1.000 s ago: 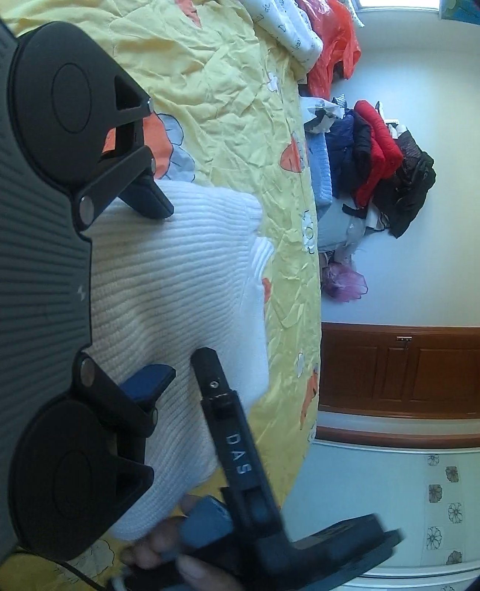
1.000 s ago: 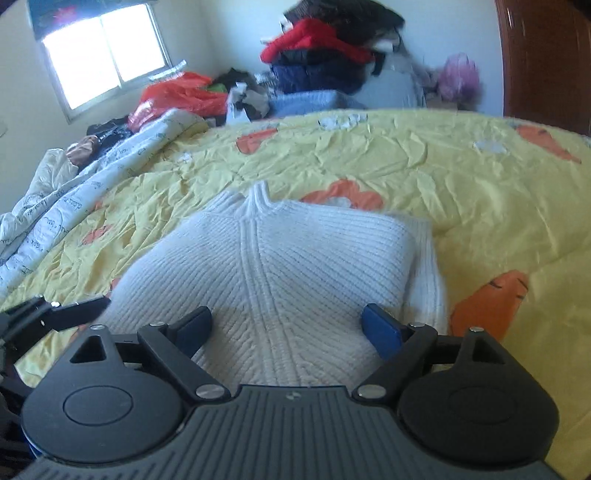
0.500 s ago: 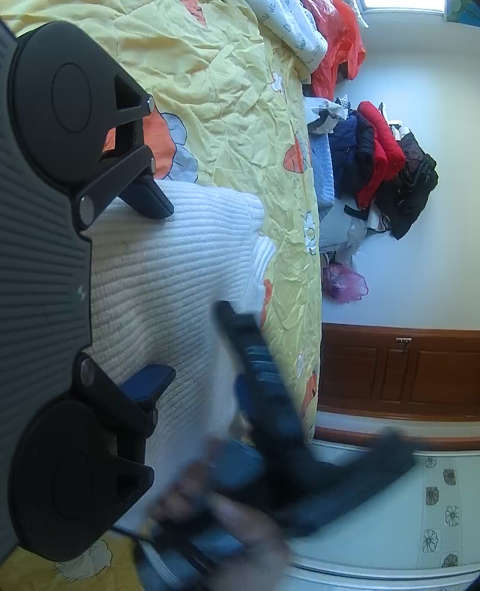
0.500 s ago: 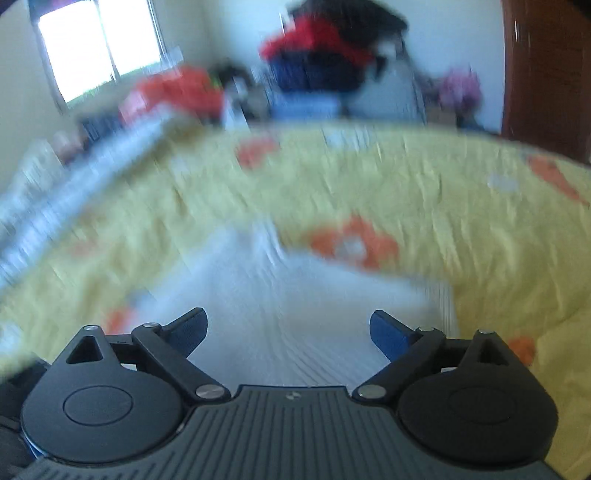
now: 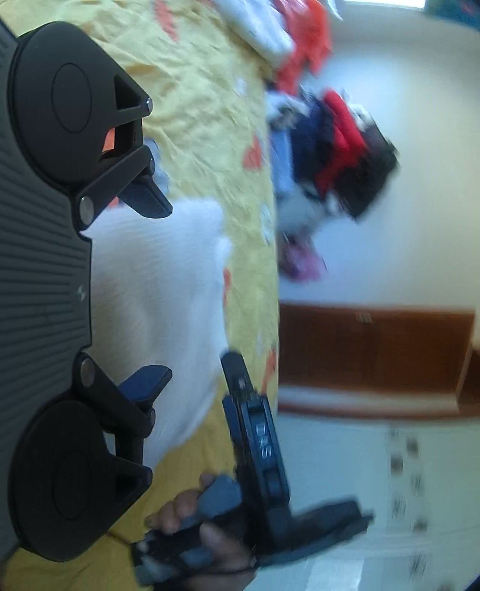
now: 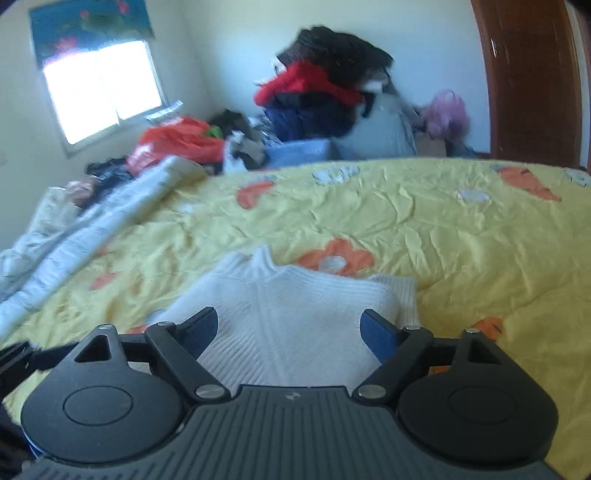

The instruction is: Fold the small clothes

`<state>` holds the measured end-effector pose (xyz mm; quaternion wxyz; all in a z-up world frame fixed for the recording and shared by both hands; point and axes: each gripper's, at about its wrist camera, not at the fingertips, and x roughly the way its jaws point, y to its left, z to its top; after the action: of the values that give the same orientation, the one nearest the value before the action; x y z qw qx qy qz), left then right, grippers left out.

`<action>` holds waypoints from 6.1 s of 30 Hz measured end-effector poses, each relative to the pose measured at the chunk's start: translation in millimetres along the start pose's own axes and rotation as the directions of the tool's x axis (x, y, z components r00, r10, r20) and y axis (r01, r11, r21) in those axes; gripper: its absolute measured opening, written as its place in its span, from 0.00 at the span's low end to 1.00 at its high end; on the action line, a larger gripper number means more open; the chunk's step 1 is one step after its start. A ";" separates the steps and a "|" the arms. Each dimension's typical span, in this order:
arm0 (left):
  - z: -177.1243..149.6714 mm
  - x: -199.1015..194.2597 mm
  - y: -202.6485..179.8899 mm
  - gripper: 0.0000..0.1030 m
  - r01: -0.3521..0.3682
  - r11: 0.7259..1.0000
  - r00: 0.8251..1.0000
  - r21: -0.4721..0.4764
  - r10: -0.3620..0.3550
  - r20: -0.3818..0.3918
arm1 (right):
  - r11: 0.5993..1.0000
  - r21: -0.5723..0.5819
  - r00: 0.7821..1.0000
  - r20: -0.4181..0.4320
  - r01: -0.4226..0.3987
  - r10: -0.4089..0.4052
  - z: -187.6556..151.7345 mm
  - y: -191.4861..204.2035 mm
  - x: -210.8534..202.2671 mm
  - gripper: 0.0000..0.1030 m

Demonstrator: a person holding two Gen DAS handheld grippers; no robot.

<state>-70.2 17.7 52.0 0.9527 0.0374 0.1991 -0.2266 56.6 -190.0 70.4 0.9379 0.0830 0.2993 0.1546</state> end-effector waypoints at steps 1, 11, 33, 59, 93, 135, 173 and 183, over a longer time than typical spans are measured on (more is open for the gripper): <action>-3.6 0.8 -4.4 0.85 0.040 0.999 0.999 0.016 -0.040 -0.015 | 1.000 -0.005 1.000 -0.005 -0.013 0.013 -3.9 1.4 -6.2 0.84; -25.1 15.4 -23.6 0.87 0.055 0.988 0.995 0.144 -0.041 -0.092 | 0.995 -0.025 0.982 -0.164 -0.094 0.089 -23.3 -4.9 11.0 0.82; -51.8 5.9 18.5 0.62 -0.133 0.980 0.981 0.147 0.152 -0.119 | 0.984 -0.050 0.967 -0.195 -0.174 0.161 -72.9 5.3 -44.2 0.83; -9.7 -27.7 9.7 0.78 0.047 0.994 0.999 0.094 -0.046 -0.010 | 0.925 0.355 0.985 -0.055 -0.131 0.160 -7.7 -75.2 -31.5 0.84; -30.5 39.7 -13.4 1.00 -0.058 0.993 0.989 0.107 0.072 -0.129 | 0.992 -0.105 0.994 -0.088 -0.076 0.067 -53.4 16.9 -5.4 0.65; -75.3 -10.9 35.1 1.00 -0.197 0.927 0.973 -0.320 0.144 -0.182 | 0.932 -0.083 0.932 -0.049 0.353 -0.358 -152.8 36.4 -44.0 1.00; -72.6 13.8 -3.9 1.00 -0.286 0.955 0.922 -0.078 0.251 -0.295 | 0.925 -0.057 0.924 -0.052 0.376 -0.378 -152.8 30.1 -45.7 0.99; -72.4 13.7 -3.9 1.00 -0.284 0.956 0.922 -0.078 0.250 -0.295 | 0.904 -0.015 0.903 -0.048 0.428 -0.428 -160.5 40.6 -49.3 1.00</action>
<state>-87.1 20.2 -19.8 0.9370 0.0392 0.3390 -0.0744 -85.5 -158.5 -22.6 0.9413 0.0093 0.3334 -0.0521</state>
